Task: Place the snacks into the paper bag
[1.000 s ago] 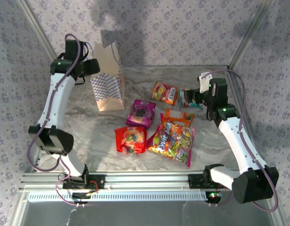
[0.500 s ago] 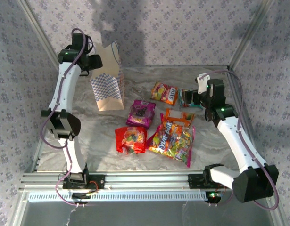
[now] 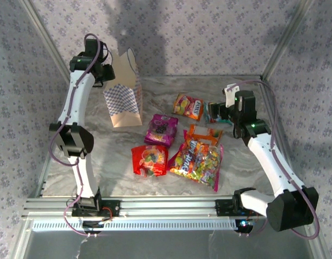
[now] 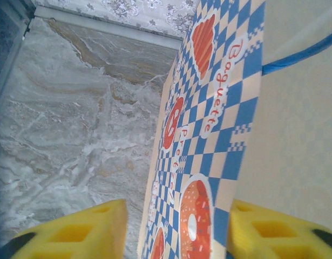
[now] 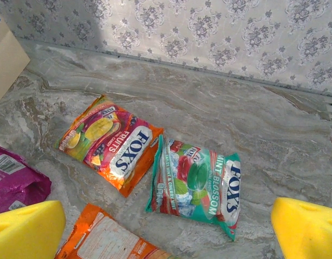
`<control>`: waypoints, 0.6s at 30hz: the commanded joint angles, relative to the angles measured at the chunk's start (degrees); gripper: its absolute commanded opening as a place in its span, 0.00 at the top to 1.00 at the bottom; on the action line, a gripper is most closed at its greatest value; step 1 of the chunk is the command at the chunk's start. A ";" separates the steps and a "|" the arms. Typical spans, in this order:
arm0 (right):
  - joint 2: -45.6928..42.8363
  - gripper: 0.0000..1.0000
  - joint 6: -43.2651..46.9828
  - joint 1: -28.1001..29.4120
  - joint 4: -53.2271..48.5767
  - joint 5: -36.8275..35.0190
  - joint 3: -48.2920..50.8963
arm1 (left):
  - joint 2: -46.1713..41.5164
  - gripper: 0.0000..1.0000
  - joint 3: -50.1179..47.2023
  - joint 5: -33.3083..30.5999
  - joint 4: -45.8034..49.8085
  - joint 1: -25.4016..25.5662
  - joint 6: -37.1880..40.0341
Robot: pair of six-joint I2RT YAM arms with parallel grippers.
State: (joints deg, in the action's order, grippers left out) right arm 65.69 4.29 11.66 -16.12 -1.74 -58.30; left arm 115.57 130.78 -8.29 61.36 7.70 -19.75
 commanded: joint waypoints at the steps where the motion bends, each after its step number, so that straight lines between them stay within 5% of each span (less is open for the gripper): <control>1: 0.49 0.00 -0.95 0.38 0.26 -0.55 0.36 | -1.62 0.63 1.29 -0.63 1.86 0.43 0.15; 14: -0.25 0.00 -1.17 0.95 -1.19 -0.57 -0.06 | -3.24 1.00 -0.98 -0.22 2.44 0.48 1.02; 18: -0.52 0.00 -1.27 1.21 -1.63 -0.56 -0.23 | -4.68 1.00 -1.54 0.77 2.65 0.28 1.45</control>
State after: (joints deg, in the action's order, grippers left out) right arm 65.91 3.97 12.36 -16.36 -1.74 -58.26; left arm 114.45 129.97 -8.32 62.59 7.92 -19.18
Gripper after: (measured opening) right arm 0.998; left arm 0.044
